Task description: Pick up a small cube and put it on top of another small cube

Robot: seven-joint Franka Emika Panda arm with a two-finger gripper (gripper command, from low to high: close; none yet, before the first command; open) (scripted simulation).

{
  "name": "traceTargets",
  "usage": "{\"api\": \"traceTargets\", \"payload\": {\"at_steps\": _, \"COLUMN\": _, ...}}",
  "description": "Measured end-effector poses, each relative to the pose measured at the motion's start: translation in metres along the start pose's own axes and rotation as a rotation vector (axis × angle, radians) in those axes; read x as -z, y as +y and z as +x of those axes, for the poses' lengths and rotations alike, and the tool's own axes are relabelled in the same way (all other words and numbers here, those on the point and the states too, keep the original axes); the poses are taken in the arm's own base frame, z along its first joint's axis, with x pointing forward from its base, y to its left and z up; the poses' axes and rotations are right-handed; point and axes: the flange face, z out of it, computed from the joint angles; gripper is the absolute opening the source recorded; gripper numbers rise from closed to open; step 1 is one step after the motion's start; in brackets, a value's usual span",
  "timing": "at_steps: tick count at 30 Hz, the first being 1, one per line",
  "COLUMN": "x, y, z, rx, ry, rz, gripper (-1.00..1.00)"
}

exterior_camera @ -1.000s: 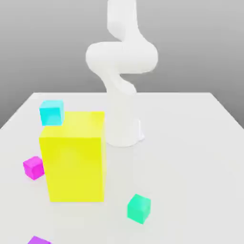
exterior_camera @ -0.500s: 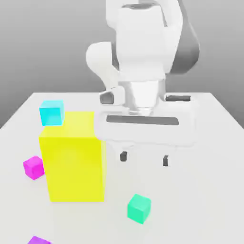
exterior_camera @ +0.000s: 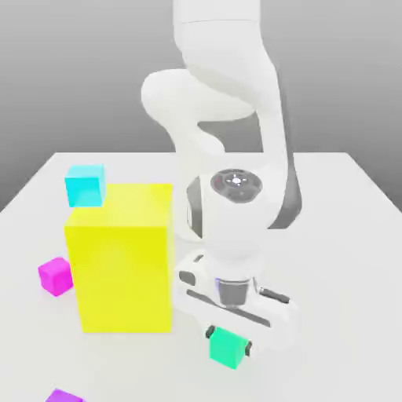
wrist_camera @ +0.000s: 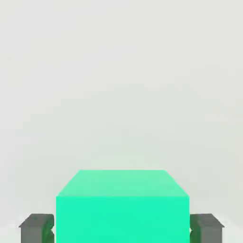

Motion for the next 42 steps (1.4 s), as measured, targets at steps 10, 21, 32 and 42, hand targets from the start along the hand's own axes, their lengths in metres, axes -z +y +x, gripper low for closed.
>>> {"api": "traceTargets", "payload": {"at_steps": 10, "x": 0.06, "y": -0.009, "z": -0.002, "rx": 0.037, "ry": 0.007, "rz": 0.008, "gripper": -1.0}}
{"api": "traceTargets", "payload": {"at_steps": 21, "x": 0.104, "y": -0.054, "z": 0.08, "rx": 0.547, "ry": 0.164, "rz": 0.03, "gripper": -1.0}}
{"api": "traceTargets", "payload": {"at_steps": 32, "x": 0.15, "y": -0.007, "z": 0.208, "rx": 0.902, "ry": 0.285, "rz": -0.092, "gripper": -1.0}}
{"api": "traceTargets", "payload": {"at_steps": 42, "x": 0.186, "y": 0.067, "z": 0.302, "rx": 1.211, "ry": 0.315, "rz": -0.263, "gripper": -1.0}}
